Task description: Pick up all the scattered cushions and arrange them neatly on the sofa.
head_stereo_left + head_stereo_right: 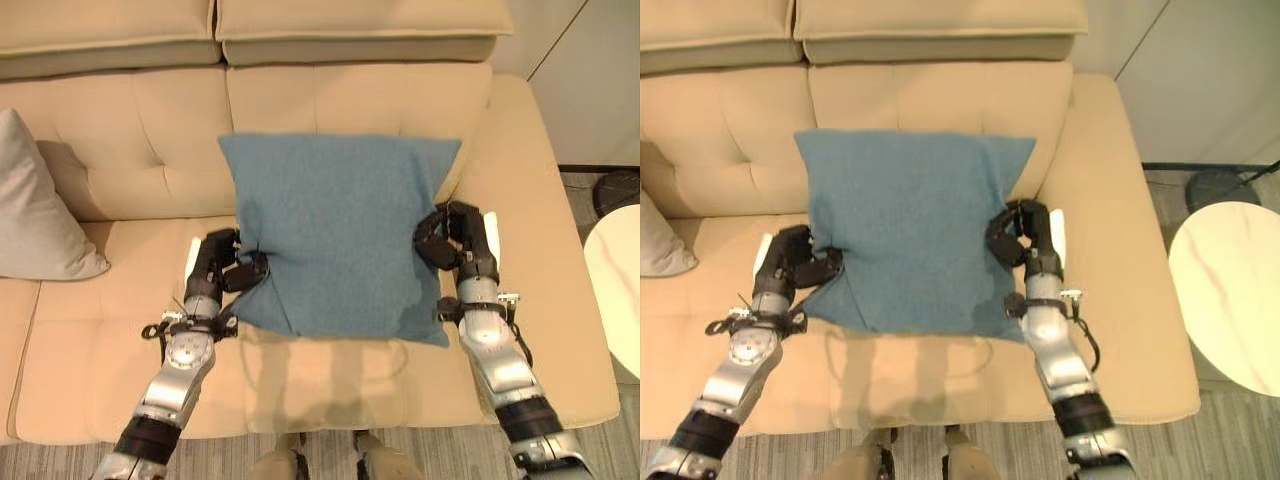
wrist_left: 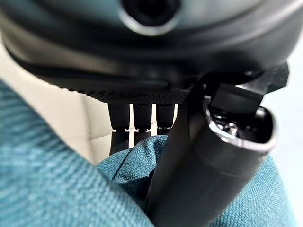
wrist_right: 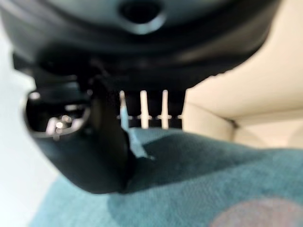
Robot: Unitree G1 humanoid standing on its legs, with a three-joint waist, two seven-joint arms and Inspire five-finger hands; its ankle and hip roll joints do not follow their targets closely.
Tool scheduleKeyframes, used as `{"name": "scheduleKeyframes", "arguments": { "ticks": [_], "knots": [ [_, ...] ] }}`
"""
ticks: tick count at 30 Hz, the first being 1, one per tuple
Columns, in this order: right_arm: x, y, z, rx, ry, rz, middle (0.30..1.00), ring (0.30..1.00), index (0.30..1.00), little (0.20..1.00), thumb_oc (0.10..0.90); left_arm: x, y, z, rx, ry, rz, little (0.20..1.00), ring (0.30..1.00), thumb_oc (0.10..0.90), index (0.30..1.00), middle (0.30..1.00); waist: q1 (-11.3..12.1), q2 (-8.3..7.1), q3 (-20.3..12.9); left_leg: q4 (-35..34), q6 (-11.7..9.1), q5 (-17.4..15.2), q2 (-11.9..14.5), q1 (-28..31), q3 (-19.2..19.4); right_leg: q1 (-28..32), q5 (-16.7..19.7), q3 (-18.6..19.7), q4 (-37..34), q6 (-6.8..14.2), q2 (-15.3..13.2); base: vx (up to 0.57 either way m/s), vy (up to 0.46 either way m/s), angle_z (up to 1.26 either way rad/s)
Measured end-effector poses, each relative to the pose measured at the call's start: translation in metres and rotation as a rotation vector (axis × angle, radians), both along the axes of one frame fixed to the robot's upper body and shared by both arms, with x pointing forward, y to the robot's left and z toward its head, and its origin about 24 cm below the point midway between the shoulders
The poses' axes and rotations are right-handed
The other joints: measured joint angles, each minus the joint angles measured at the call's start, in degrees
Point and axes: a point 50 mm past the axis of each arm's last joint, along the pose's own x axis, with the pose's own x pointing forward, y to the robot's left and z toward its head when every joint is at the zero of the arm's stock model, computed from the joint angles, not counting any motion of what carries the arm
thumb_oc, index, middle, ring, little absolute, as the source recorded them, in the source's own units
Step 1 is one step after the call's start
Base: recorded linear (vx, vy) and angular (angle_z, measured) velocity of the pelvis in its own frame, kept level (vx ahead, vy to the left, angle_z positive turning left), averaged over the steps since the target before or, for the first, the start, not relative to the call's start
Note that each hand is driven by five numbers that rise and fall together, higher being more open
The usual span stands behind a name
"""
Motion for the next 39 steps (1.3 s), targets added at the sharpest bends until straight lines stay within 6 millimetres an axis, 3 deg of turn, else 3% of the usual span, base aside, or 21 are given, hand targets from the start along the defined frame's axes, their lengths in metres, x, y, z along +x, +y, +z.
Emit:
{"name": "scheduleKeyframes", "arguments": {
  "ticks": [6,8,9,10,11,12,16,18,21,22,23,24,25,26,27,28,29,31,32,36,39],
  "knots": [
    [0.011,0.010,0.035,-0.111,-0.185,-0.092,0.300,0.300,0.300,0.300,0.400,0.021,-0.008,0.029,0.128,-0.156,0.115,0.300,0.300,0.400,0.300,0.300,0.0,-0.16,0.1,0.0,0.1,0.1,0.4,-2.8,-0.4,-2.7,0.0,-0.4,0.2,0.0,0.4,-0.05,-0.041,0.02],
    [0.013,0.014,0.040,-0.159,-0.218,-0.110,0.300,0.300,0.300,0.300,0.400,0.025,-0.010,0.030,0.158,-0.169,0.143,0.300,0.300,0.400,0.300,0.300,0.3,-0.05,0.3,0.0,1.6,1.1,1.2,-3.1,-0.6,-6.2,-1.6,-0.3,6.3,1.4,1.3,-0.05,-0.046,-0.15],
    [0.016,0.017,0.043,-0.184,-0.235,-0.115,0.300,0.300,0.300,0.300,0.400,0.026,-0.010,0.031,0.159,-0.178,0.160,0.300,0.300,0.400,0.300,0.300,0.2,0.26,0.9,0.1,2.6,1.8,1.8,-3.3,-0.8,-10.2,-4.8,-0.3,12.2,2.6,1.8,-0.05,-0.053,0.00],
    [0.019,0.013,0.051,-0.233,-0.266,-0.140,0.300,0.300,0.300,0.300,0.400,0.035,-0.017,0.036,0.182,-0.192,0.167,0.300,0.300,0.400,0.300,0.300,-0.3,0.33,1.2,0.1,2.9,2.0,1.3,-3.9,-0.9,-12.0,-5.3,1.3,7.3,2.4,1.8,-0.06,-0.056,0.26],
    [0.021,0.011,0.056,-0.246,-0.284,-0.156,0.300,0.300,0.300,0.300,0.400,0.040,-0.020,0.041,0.193,-0.203,0.164,0.300,0.300,0.400,0.300,0.300,-0.6,-0.46,1.0,0.1,2.8,1.9,0.0,-4.6,-0.9,-11.2,-0.9,1.9,3.2,2.3,0.4,-0.07,-0.079,0.41],
    [0.027,0.011,0.073,-0.254,-0.331,-0.180,0.300,0.300,0.300,0.300,0.400,0.046,-0.023,0.054,0.192,-0.242,0.171,0.300,0.300,0.400,0.300,0.300,-0.7,-0.78,1.2,0.1,2.1,1.9,-0.3,-6.4,-0.5,-11.3,5.2,1.9,-0.1,-0.9,0.0,-0.05,-0.060,0.20],
    [0.042,0.016,0.097,-0.300,-0.375,-0.220,0.300,0.300,0.300,0.300,0.400,0.066,-0.028,0.077,0.201,-0.277,0.215,0.300,0.300,0.400,0.300,0.300,-1.0,-2.10,3.1,5.6,-0.7,1.5,-0.2,-11.8,-0.4,-13.1,6.3,1.0,0.0,-1.9,-0.4,-0.04,-0.058,0.16],
    [0.045,0.018,0.111,-0.326,-0.414,-0.231,0.300,0.300,0.300,0.300,0.400,0.071,-0.030,0.087,0.213,-0.301,0.234,0.300,0.300,0.400,0.300,0.300,-0.7,-2.14,3.6,2.1,-2.7,4.7,0.7,-12.1,0.4,-14.2,6.3,1.0,-0.1,-2.0,0.6,-0.03,-0.045,-0.10],
    [0.045,0.014,0.127,-0.332,-0.463,-0.269,0.300,0.300,0.300,0.300,0.400,0.074,-0.034,0.104,0.225,-0.348,0.225,0.300,0.300,0.400,0.300,0.300,-0.6,-1.84,5.0,0.1,-2.7,4.7,1.5,-12.0,-0.1,-15.0,6.3,0.8,-0.1,-2.0,1.4,-0.03,-0.038,-0.05],
    [0.046,0.011,0.127,-0.339,-0.459,-0.280,0.900,0.900,0.900,0.900,0.800,0.074,-0.037,0.106,0.235,-0.353,0.215,0.542,0.542,0.562,0.542,0.542,-0.5,-1.79,5.4,0.1,-2.6,4.7,1.4,-12.0,-0.7,-15.0,6.3,0.5,0.0,-2.0,1.4,-0.03,-0.056,0.07],
    [0.052,0.009,0.122,-0.347,-0.422,-0.289,0.900,0.900,0.900,0.900,0.800,0.078,-0.038,0.103,0.258,-0.337,0.212,0.636,0.636,0.624,0.636,0.636,-0.5,-1.74,5.6,0.1,-2.6,4.8,1.6,-11.7,-0.9,-15.1,6.2,0.2,0.7,-1.9,1.5,-0.02,-0.048,0.03],
    [0.055,0.007,0.120,-0.344,-0.389,-0.288,0.900,0.900,0.900,0.900,0.800,0.079,-0.038,0.103,0.264,-0.325,0.210,0.829,0.829,0.753,0.829,0.829,-0.1,-1.59,5.8,0.1,-2.3,5.0,1.6,-11.5,-0.9,-15.4,5.8,0.2,1.9,-1.4,1.6,0.00,-0.023,-0.03],
    [0.058,0.004,0.116,-0.334,-0.357,-0.286,0.900,0.900,0.900,0.900,0.800,0.081,-0.039,0.102,0.274,-0.317,0.207,0.900,0.900,0.800,0.900,0.900,0.2,-1.51,5.9,0.0,-1.6,5.5,1.6,-11.4,-1.0,-16.3,4.9,0.3,3.7,-1.0,1.6,-0.02,-0.041,-0.04],
    [0.064,0.002,0.110,-0.321,-0.301,-0.284,0.900,0.900,0.900,0.900,0.800,0.084,-0.039,0.100,0.286,-0.295,0.215,0.900,0.900,0.800,0.900,0.900,0.3,-0.81,6.4,0.1,-0.6,6.2,1.8,-11.1,-1.4,-18.5,2.0,0.2,8.9,0.2,1.7,-0.02,-0.042,-0.04],
    [0.067,0.001,0.108,-0.302,-0.273,-0.277,0.900,0.900,0.900,0.900,0.800,0.085,-0.038,0.102,0.281,-0.293,0.217,0.900,0.900,0.800,0.900,0.900,0.3,-0.20,6.7,0.1,-0.4,6.1,1.9,-11.1,-2.1,-18.9,-1.4,0.5,8.7,1.6,1.8,-0.02,-0.042,0.04],
    [0.068,-0.001,0.107,-0.291,-0.253,-0.273,0.900,0.900,0.900,0.900,0.800,0.087,-0.038,0.104,0.281,-0.293,0.219,0.900,0.900,0.800,0.900,0.900,0.1,-0.04,6.8,0.1,-0.5,6.1,1.3,-11.5,-2.3,-15.9,1.8,1.0,3.0,1.6,1.3,-0.01,-0.022,0.07],
    [0.072,-0.003,0.107,-0.277,-0.220,-0.274,0.900,0.900,0.900,0.900,0.800,0.090,-0.036,0.112,0.278,-0.296,0.224,0.900,0.900,0.800,0.900,0.900,0.4,0.01,7.6,1.2,-0.7,6.0,0.9,-12.7,-1.4,-14.7,6.3,0.9,-0.3,-2.0,0.9,-0.01,-0.024,0.19],
    [0.073,-0.001,0.099,-0.239,-0.177,-0.242,0.900,0.900,0.900,0.900,0.800,0.091,-0.032,0.117,0.272,-0.298,0.231,0.900,0.900,0.800,0.900,0.900,-0.2,-1.37,9.0,2.6,-1.4,4.9,0.0,-15.4,-0.4,-14.9,6.9,0.7,-0.2,-2.5,-0.2,-0.01,-0.023,0.11],
    [0.073,0.001,0.093,-0.233,-0.156,-0.229,0.900,0.900,0.900,0.900,0.800,0.092,-0.030,0.113,0.277,-0.283,0.238,0.900,0.900,0.800,0.900,0.900,-0.1,-1.28,9.0,1.2,-2.5,7.5,0.6,-13.1,-0.4,-15.0,6.9,0.8,-0.2,-2.5,0.4,0.00,-0.014,-0.08],
    [0.073,0.002,0.089,-0.200,-0.132,-0.193,0.900,0.900,0.900,0.900,0.800,0.093,-0.029,0.114,0.291,-0.270,0.222,0.900,0.900,0.800,0.900,0.900,-1.3,-1.19,9.2,-0.1,-2.7,7.6,1.2,-12.5,-0.8,-14.7,6.9,-0.6,-0.2,-2.4,1.4,0.01,-0.009,0.10],
    [0.068,-0.001,0.078,-0.172,-0.112,-0.174,0.900,0.900,0.900,0.900,0.800,0.088,-0.026,0.109,0.297,-0.268,0.201,0.900,0.900,0.800,0.900,0.900,-0.6,-1.18,9.2,-0.1,-2.7,7.6,1.1,-11.9,-0.8,-13.9,6.9,-0.6,-0.2,-2.4,1.4,0.02,-0.001,0.05]
  ]
}}
